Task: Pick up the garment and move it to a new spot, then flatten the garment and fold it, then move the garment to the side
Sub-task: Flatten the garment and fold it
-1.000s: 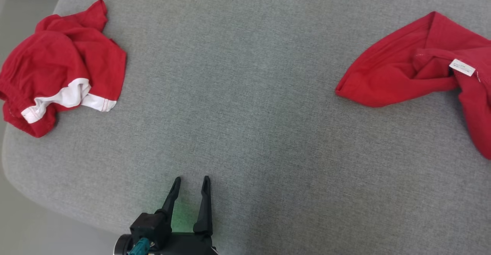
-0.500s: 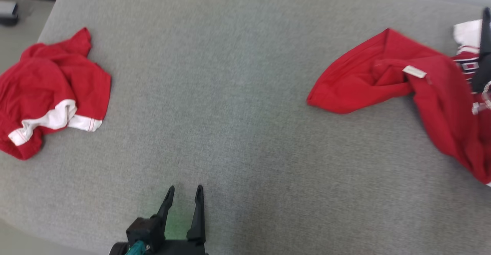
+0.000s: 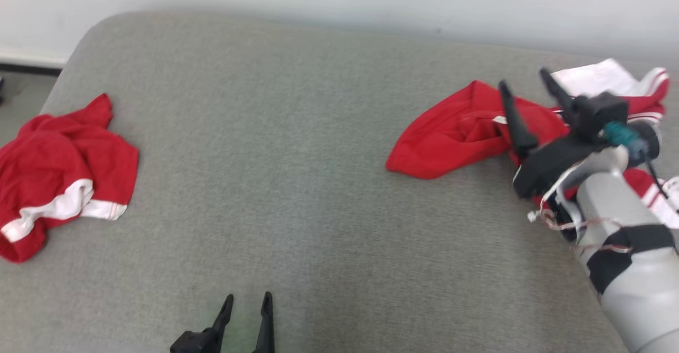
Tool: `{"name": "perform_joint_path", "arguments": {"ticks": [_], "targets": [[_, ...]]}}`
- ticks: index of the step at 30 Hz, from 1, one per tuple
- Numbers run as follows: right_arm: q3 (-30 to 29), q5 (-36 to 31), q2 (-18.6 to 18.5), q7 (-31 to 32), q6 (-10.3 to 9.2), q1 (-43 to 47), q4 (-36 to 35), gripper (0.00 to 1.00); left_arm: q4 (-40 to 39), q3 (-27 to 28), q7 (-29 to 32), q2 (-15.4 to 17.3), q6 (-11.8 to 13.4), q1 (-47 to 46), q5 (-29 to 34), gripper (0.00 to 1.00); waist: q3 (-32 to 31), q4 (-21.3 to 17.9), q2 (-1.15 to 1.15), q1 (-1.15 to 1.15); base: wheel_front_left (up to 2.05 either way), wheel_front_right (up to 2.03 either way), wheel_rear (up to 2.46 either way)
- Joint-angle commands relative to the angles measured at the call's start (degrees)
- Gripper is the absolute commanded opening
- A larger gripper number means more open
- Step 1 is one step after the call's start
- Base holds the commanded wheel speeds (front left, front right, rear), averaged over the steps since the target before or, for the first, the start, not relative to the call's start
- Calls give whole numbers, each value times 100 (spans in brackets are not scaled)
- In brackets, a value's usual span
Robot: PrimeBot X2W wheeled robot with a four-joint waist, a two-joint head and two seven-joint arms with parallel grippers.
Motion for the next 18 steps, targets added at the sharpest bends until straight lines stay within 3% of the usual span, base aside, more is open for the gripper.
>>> {"name": "perform_joint_path", "arguments": {"ticks": [1,18], "targets": [[220,144,-61,50,-14,175,1,100,21,-10,-20,3,-25,50,-11,100,-137,-154,0,1,0,0,0],[1173,591,-247,166,-14,-1,452,100,79,-113,-20,4,-8,-66,-113,100,114,0,0,1,0,0,0]]}}
